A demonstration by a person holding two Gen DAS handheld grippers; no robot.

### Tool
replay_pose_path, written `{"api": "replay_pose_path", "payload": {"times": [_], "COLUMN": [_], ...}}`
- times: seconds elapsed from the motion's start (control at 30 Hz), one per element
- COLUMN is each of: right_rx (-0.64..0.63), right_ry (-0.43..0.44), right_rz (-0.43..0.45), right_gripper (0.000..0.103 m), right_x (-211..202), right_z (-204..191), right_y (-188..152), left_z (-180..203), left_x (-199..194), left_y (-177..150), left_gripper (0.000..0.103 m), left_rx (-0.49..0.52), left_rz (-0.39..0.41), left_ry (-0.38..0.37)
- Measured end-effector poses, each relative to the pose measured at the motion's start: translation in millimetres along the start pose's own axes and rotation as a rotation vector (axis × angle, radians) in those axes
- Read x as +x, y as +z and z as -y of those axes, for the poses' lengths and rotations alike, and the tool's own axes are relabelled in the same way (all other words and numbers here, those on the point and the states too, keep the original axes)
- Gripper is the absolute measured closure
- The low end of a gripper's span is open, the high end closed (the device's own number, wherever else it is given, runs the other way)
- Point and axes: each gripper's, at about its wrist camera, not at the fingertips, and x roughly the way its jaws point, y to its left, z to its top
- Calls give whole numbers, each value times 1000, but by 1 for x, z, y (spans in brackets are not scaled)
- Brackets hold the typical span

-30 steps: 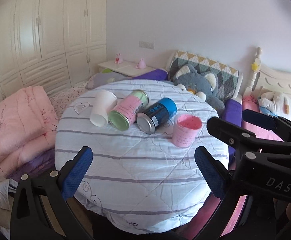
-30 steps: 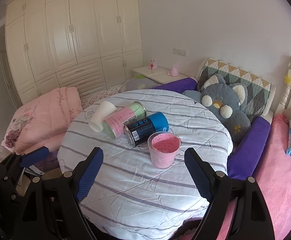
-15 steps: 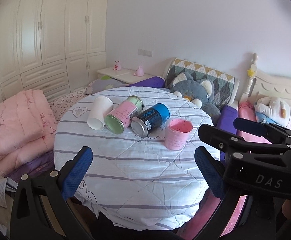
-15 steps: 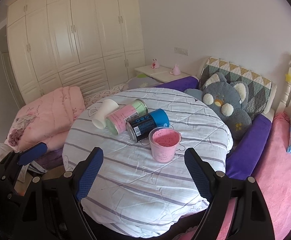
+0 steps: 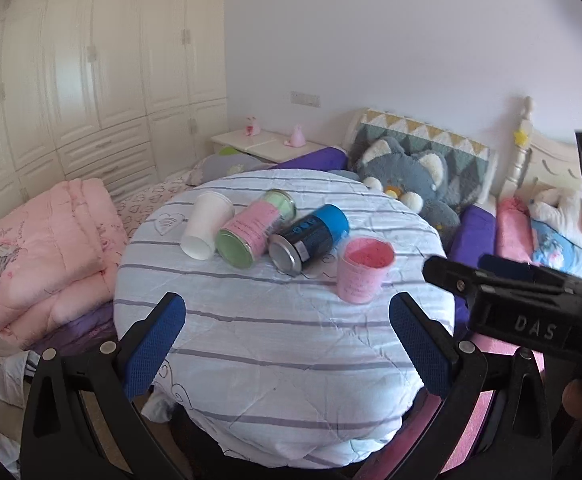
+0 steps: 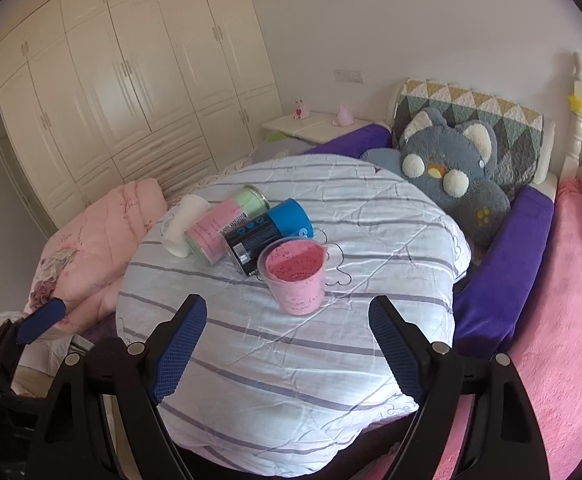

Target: Flip cup upright

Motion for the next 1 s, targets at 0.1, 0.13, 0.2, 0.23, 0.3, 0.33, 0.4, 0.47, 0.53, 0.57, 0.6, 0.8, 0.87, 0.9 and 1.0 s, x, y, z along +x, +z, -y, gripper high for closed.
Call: {"api": "replay_pose_path", "payload": {"times": [0.1,0.13,0.2,0.23,0.3,0.33,0.4,0.47,0.53,0.57,0.6,0.8,0.87,0.9,1.0], "right_rx": [2,0,-7,-5,3,8,15,19,22,25,28,33,39,43,42], "right_ry": [10,10,11,13,26,33,34,41,42,45,47,61,65,67,75], "right_rz": [-27,-25,-19,-21,-31,-35,-56,-50,-57,-59,-68,-123,-133,-138,-155], "right_gripper": [19,19,19,19,19,19,19,19,19,19,19,19,19,19,19], "right_x": [7,7,9,11,14,16,22,23,28,32,36,58,64,66,76], "right_z": [7,9,13,16,21,23,26,28,29,30,31,33,35,35,36], "right_y": [0,0,-3,-6,-10,-11,-11,-9,-7,-6,-6,-9,-9,-9,-8], "left_z": [4,6,8,10,13,14,17,18,19,19,19,19,19,19,18], "left_x": [1,2,2,3,6,8,13,16,21,23,26,43,48,49,60], "left_y": [2,4,5,5,4,5,6,9,10,11,11,16,18,19,22], "left_gripper": [0,0,0,0,0,0,0,0,0,0,0,0,0,0,0], "left_rx": [15,16,8,12,16,23,25,29,40,43,44,41,43,42,50], "left_rz": [8,20,41,40,35,24,10,3,1,-1,-3,-20,-18,-11,-31], "left_ry": [31,32,27,25,32,31,25,22,26,32,37,26,28,28,31]}}
